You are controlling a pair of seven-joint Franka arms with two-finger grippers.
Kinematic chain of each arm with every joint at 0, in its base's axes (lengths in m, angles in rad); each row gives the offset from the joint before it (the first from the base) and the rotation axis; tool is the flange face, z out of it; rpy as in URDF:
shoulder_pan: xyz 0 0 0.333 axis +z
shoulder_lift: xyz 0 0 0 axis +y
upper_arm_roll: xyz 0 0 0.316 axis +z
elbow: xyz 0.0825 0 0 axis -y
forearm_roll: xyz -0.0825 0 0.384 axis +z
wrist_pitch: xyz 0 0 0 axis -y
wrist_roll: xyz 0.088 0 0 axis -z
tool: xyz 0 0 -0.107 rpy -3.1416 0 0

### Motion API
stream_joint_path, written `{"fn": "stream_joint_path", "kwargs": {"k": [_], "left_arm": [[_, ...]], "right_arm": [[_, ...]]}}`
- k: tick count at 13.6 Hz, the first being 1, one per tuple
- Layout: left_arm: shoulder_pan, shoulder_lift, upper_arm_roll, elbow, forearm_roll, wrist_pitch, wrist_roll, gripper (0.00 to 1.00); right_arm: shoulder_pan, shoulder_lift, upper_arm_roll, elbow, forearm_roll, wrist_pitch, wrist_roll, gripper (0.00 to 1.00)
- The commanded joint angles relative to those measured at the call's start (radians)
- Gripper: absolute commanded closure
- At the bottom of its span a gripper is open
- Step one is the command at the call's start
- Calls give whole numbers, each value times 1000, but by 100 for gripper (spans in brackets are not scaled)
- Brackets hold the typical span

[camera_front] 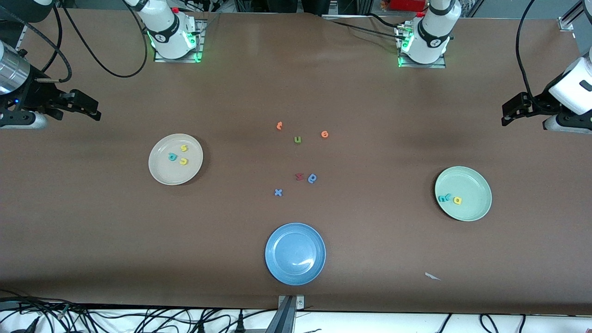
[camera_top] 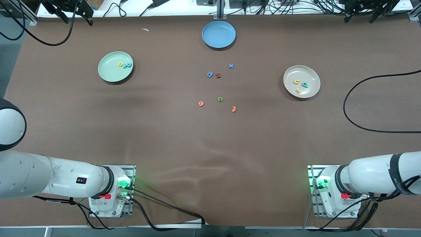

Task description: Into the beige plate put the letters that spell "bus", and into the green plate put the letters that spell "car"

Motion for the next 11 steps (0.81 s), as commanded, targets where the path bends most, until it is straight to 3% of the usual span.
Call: {"fn": "stream_joint_path", "kwargs": {"k": [1, 11], "left_arm": [[-10, -17, 8, -4, -16, -29, 11, 0], [-11, -19, -6, -4, -19, -35, 10, 0]], "right_arm": [[-12, 3, 11, 17, -8, -13, 11, 0], [-13, 9, 11, 17, -16, -8, 3, 0]]}}
